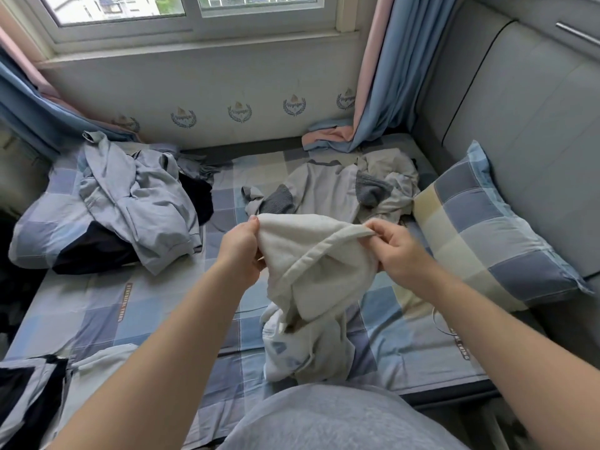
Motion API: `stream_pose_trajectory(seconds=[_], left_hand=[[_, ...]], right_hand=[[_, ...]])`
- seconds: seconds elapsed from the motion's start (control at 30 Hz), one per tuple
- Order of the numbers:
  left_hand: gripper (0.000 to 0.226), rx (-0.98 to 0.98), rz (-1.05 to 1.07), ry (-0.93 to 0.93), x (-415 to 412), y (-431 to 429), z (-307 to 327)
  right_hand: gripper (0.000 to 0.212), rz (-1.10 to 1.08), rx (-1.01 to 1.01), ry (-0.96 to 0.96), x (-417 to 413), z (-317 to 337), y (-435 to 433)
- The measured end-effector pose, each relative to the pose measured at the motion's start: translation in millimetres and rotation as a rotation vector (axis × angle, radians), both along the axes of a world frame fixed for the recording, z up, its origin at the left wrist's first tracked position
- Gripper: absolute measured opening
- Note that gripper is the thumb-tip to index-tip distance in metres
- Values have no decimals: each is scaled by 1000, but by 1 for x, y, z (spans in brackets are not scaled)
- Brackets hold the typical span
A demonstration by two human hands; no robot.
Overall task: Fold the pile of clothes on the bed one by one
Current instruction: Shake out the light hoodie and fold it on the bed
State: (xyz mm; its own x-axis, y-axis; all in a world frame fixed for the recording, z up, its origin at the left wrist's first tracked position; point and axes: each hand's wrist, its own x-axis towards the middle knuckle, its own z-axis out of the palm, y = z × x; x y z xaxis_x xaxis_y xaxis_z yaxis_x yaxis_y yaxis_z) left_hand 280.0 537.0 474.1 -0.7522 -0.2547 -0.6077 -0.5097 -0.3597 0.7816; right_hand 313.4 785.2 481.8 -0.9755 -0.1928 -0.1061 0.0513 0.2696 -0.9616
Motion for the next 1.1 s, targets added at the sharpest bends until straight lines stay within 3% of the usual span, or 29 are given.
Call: stream_pose_trajectory(seconds=[0.07, 0.23, 0.3, 0.4, 0.57, 0.73, 0.9, 1.0, 1.1], left_hand=[[34, -143, -196, 19, 5, 5, -6], [83, -276, -778, 230, 36, 34, -25], [76, -412, -900, 277, 44, 44, -38], [44, -582, -866, 330, 47, 56, -54], [61, -691, -808, 396, 42, 62, -60], [43, -807, -690, 441, 34, 42, -66], [11, -680, -879, 549, 32, 8, -63], [22, -492, -688, 414, 26, -32, -63], [26, -550, -556, 380, 16, -90, -54]], right_hand=[[19, 22, -18, 0, -3, 20, -6], [30, -142, -100, -97, -20, 50, -21], [30, -179, -99, -142, -23, 60, -24], [33, -174, -83, -203, -21, 71, -26], [25, -182, -156, -315, -12, 78, -30], [30, -113, -211, -402, 2, 81, -41], [36, -43, -225, -453, 15, 82, -63], [29, -81, -189, -412, 22, 80, -74], [22, 1, 59, -318, 34, 72, -81]])
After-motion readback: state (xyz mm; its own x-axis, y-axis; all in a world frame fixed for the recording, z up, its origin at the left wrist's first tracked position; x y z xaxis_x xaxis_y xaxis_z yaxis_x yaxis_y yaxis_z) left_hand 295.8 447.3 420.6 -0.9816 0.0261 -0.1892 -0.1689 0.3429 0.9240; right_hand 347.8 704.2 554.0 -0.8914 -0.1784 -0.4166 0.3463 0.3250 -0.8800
